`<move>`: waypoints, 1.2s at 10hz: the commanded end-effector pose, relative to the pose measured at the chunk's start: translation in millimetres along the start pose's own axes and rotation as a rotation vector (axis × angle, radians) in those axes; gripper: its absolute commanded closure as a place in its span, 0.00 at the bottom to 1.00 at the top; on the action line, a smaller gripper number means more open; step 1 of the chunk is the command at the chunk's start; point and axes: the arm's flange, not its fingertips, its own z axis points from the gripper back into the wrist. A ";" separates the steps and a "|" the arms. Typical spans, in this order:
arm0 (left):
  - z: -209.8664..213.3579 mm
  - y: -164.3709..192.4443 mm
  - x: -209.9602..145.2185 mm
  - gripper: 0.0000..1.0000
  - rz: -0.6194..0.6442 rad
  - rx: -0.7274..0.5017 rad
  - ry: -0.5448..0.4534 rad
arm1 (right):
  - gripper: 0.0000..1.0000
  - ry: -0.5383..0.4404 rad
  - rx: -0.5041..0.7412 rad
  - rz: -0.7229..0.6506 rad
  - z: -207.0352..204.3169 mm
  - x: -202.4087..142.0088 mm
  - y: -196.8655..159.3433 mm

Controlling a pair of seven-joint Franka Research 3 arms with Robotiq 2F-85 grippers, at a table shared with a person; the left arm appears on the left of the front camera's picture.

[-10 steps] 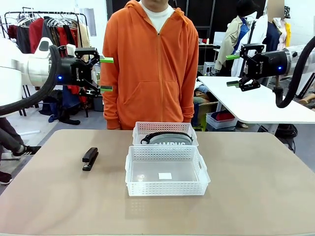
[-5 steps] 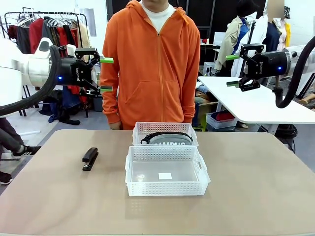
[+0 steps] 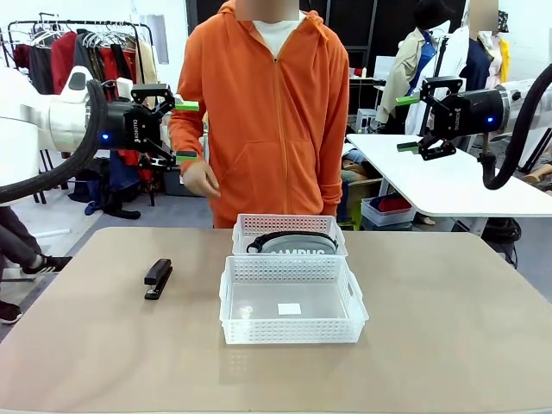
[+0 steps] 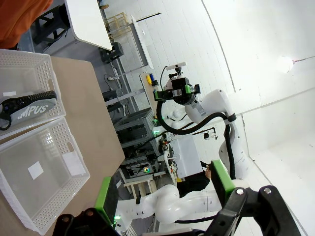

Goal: Distribute items into two baskets.
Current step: Pick up the Stapler that the person points to.

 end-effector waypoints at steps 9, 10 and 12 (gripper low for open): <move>0.0 -0.3 0.0 0.00 -0.001 0.000 0.000 | 0.00 -0.007 -0.003 -0.002 1.3 1.4 4.2; 0.0 -0.3 0.0 0.00 -0.001 0.000 0.000 | 0.00 -0.007 -0.003 -0.002 1.3 1.4 4.2; 0.0 -0.3 0.0 0.00 -0.001 0.000 0.000 | 0.00 -0.007 -0.003 -0.002 1.3 1.4 4.2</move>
